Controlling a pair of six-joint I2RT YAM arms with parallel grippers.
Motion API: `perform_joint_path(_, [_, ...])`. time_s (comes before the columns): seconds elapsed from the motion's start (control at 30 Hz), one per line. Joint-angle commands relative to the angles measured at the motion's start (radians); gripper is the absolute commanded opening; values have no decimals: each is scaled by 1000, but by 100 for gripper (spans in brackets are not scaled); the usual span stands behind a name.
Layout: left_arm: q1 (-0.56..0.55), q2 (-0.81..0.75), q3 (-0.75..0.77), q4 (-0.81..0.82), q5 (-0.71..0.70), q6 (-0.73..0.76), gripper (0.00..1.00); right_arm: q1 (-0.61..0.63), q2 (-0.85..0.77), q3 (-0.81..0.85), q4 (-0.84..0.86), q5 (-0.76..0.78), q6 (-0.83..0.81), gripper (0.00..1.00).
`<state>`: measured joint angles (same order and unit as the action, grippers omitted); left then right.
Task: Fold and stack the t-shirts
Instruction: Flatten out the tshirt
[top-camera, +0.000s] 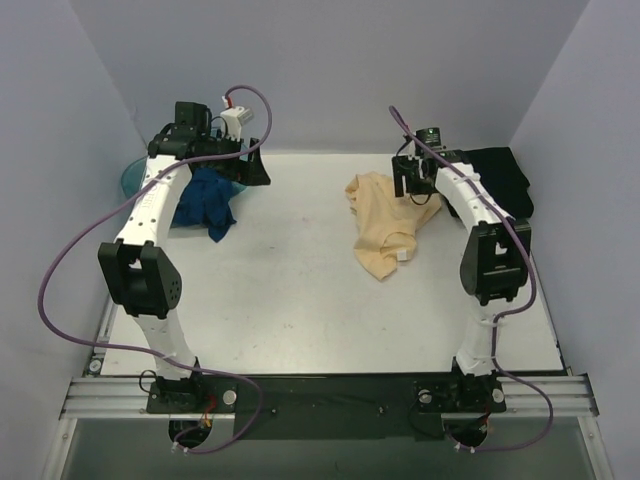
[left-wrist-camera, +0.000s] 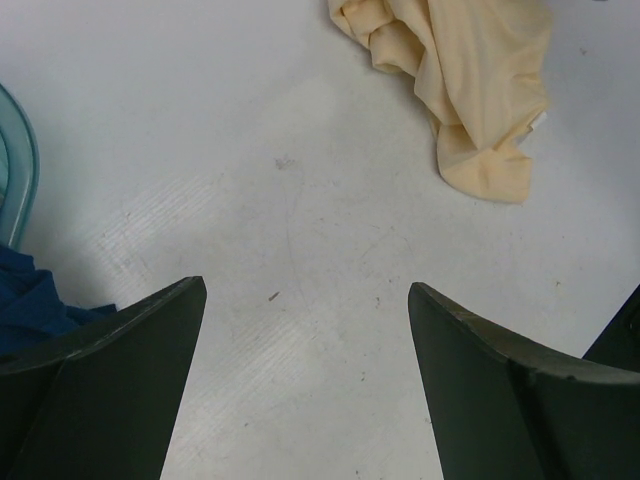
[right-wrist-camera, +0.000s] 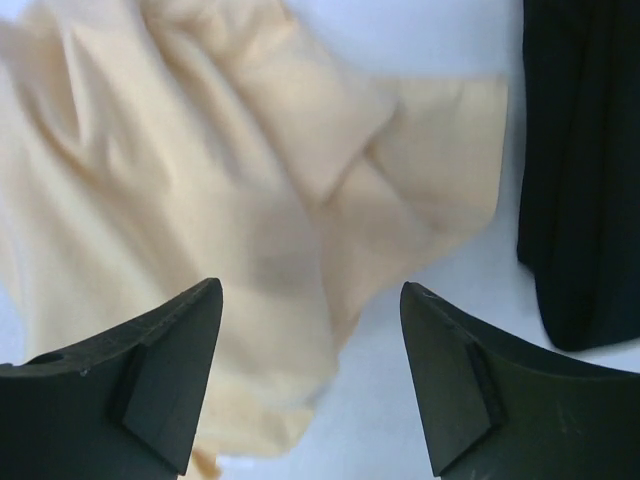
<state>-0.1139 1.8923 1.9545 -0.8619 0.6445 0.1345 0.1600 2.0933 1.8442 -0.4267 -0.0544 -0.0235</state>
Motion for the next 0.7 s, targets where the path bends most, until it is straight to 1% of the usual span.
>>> perform_joint_path(0.0, [11, -47, -20, -3, -22, -4, 93, 53, -246, -237, -66, 110, 123, 67])
perform_joint_path(0.1, [11, -35, -25, 6, -42, -25, 93, 98, -381, -417, -66, 93, 236, 66])
perform_joint_path(0.13, [11, -32, -25, 12, -45, -33, 93, 123, -422, -501, -67, 84, 282, 65])
perform_joint_path(0.2, [11, -24, -13, 12, -46, -35, 93, 160, -464, -600, -72, 64, 359, 63])
perform_joint_path(0.27, [13, -19, 4, 5, -48, -30, 93, 180, -473, -667, -86, -1, 437, 63])
perform_joint_path(0.3, [11, -12, 14, 1, -49, -29, 93, 185, -470, -701, -83, -59, 459, 62])
perform_joint_path(0.37, [11, -6, 23, 0, -48, -27, 93, 203, -437, -721, -73, -106, 484, 60])
perform_joint_path(0.47, [10, -1, 23, 3, -42, -29, 93, 219, -339, -702, -73, -119, 485, 60])
perform_joint_path(0.53, [10, -2, 23, 4, -33, -29, 93, 217, -281, -675, -73, -111, 485, 57])
perform_joint_path(0.6, [10, -9, 20, 3, -29, -21, 93, 216, -244, -648, -72, -108, 479, 45])
perform_joint_path(0.63, [10, -13, 20, 1, -29, -19, 94, 216, -236, -634, -72, -107, 478, 26])
perform_joint_path(0.67, [10, -18, 21, 1, -29, -13, 93, 216, -234, -625, -70, -105, 471, 19])
